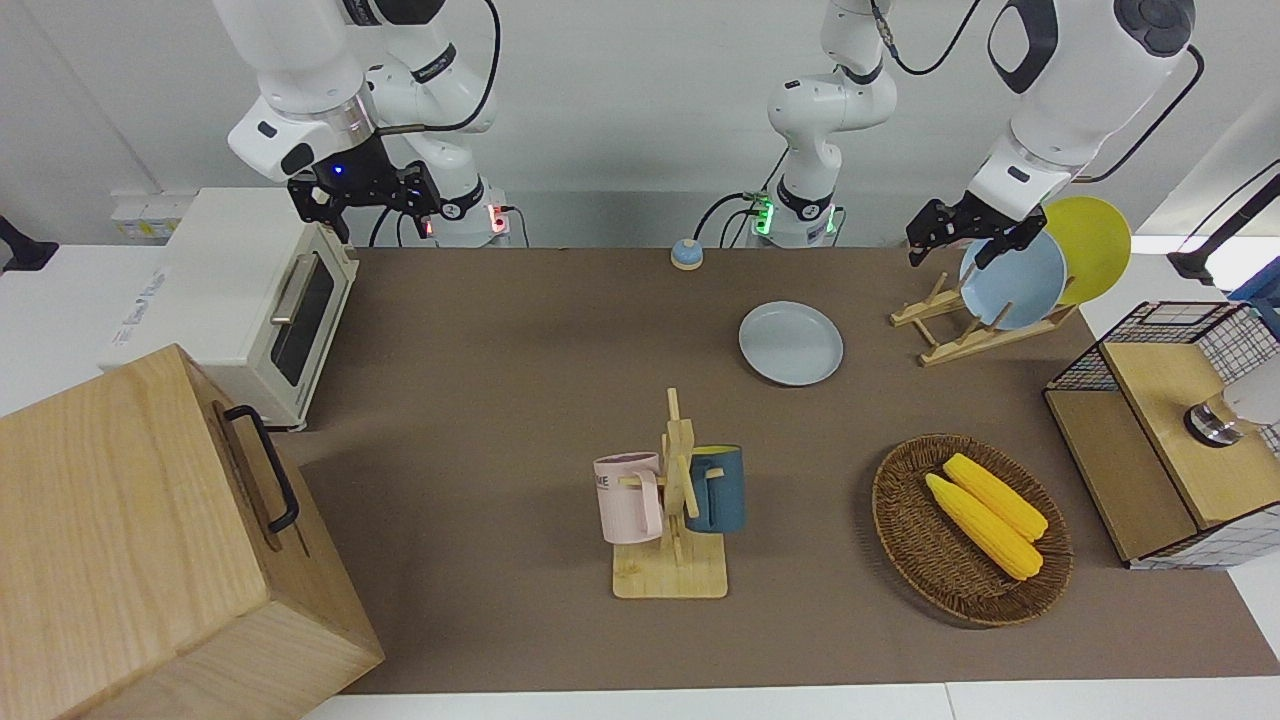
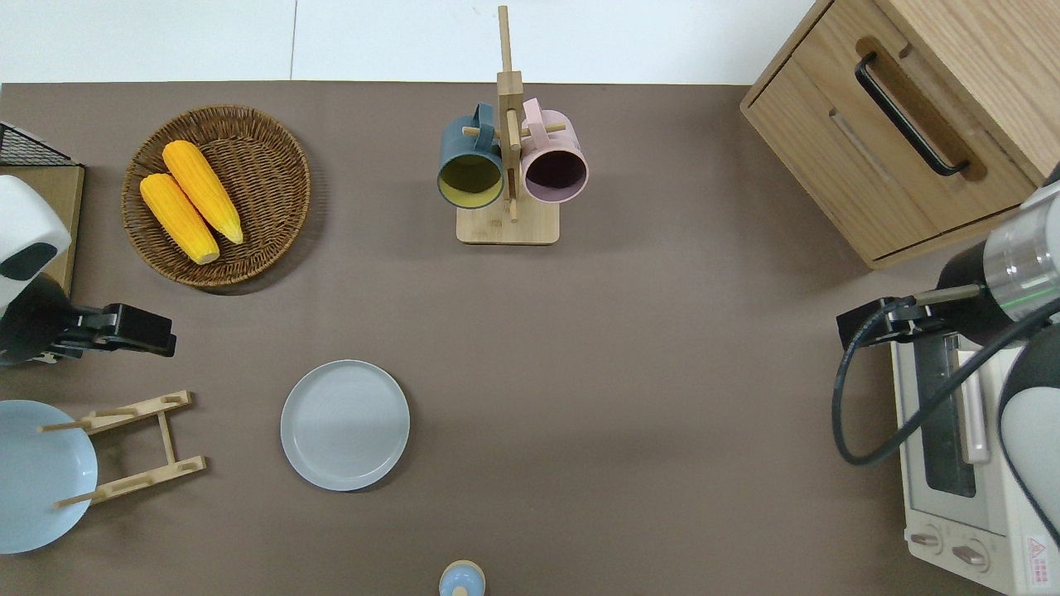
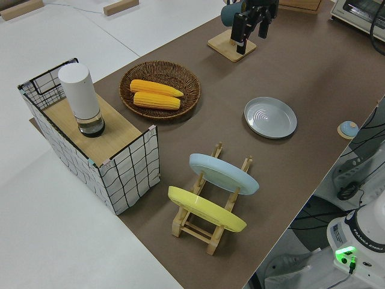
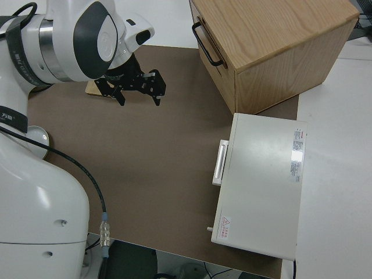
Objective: Pick gray plate from table and place it on lower plate rack with left arm
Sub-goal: 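Move the left gripper down toward the gray plate on the table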
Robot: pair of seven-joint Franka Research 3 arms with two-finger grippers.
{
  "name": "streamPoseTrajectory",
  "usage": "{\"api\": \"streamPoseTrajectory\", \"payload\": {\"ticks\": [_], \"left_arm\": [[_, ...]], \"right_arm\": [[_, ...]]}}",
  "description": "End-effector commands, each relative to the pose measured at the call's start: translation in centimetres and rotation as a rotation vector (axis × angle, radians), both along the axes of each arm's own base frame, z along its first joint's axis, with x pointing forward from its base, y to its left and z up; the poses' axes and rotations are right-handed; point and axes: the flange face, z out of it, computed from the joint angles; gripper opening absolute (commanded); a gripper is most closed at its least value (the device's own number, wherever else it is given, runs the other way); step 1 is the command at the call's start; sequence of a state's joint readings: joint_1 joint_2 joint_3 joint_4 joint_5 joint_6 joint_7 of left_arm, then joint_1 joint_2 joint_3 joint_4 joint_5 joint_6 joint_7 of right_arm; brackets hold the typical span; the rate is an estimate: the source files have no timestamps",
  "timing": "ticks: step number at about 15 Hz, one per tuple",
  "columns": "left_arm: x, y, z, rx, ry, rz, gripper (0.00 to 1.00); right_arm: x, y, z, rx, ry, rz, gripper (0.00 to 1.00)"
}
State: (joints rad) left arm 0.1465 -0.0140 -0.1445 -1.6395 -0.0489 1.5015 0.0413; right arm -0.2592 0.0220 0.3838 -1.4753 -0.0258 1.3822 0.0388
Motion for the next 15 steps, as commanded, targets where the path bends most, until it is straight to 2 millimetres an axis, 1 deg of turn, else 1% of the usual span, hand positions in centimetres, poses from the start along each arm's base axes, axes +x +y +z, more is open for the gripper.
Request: {"api": "streamPoseTrajectory", "payload": {"ticks": [1, 3, 7, 8, 9, 14, 15], "left_arm": [[-1.6, -0.3, -1.0, 0.032, 0.037, 0.031, 0.99], [-2.7, -0.5, -1.6, 0.036, 0.042, 0.032, 0.99], [-3.4, -0.6, -3.3, 0.033, 0.052, 0.035, 0.99], [-3.6, -0.7, -4.2, 0.032, 0.043, 0.036, 0.99], [-4.0, -0.7, -5.7, 0.027, 0.019, 0.041, 0.99], [-6.3, -0.8, -11.9, 0.012, -0.049, 0.064, 0.99], [-6.7, -0.9, -12.8, 0.012, -0.055, 0.064, 0.99]], "right_arm": [[-0.2, -0.2, 0.3, -0.008, 0.002, -0.014, 0.983], [-0.2, -0.2, 0.4, -0.008, 0.000, -0.014, 0.983], [-0.2, -0.2, 0.4, -0.008, 0.000, -0.014, 0.983], [-0.2, -0.3, 0.4, -0.008, 0.000, -0.016, 0.983], [-0.2, -0.2, 0.4, -0.008, 0.000, -0.014, 0.983], [-0.2, -0.2, 0.3, -0.008, 0.002, -0.014, 0.983], [-0.2, -0.2, 0.4, -0.008, 0.000, -0.014, 0.983]]}}
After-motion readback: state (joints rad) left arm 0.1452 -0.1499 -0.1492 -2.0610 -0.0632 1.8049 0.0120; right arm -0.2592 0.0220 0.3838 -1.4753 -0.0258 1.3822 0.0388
